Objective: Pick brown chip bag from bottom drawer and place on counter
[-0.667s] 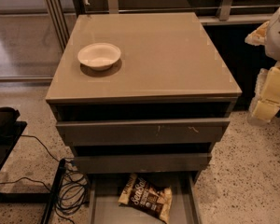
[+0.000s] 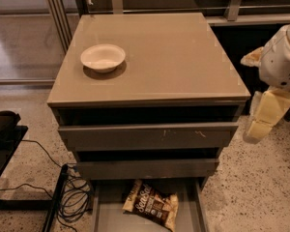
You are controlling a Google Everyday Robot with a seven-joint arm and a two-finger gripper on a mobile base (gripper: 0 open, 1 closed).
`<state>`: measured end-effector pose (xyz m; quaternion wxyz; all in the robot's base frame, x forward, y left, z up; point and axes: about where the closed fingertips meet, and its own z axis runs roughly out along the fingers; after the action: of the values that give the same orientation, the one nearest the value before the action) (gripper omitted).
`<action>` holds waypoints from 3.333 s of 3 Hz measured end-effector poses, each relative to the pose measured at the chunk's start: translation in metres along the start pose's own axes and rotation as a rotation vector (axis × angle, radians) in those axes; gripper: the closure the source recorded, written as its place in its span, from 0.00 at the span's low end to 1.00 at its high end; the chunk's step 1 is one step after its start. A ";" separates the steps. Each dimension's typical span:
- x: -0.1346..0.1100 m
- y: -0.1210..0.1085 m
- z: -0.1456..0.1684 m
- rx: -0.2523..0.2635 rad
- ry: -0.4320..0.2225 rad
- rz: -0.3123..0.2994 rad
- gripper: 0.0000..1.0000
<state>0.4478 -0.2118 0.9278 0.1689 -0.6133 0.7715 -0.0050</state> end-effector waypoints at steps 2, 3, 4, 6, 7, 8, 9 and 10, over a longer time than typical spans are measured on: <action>0.048 0.025 0.112 -0.104 -0.122 -0.033 0.00; 0.072 0.027 0.164 -0.102 -0.122 -0.005 0.00; 0.069 0.033 0.172 -0.111 -0.124 -0.012 0.00; 0.076 0.081 0.290 -0.214 -0.258 0.081 0.00; 0.080 0.106 0.340 -0.199 -0.324 0.088 0.00; 0.079 0.118 0.387 -0.155 -0.347 0.103 0.00; 0.079 0.118 0.387 -0.155 -0.347 0.103 0.00; 0.072 0.126 0.391 -0.169 -0.346 0.083 0.00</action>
Offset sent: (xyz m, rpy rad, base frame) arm -0.0101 -0.0317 -0.1965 0.1925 0.0852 0.1426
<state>0.4195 -0.1712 0.5137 0.2468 -0.5848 0.7532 0.1723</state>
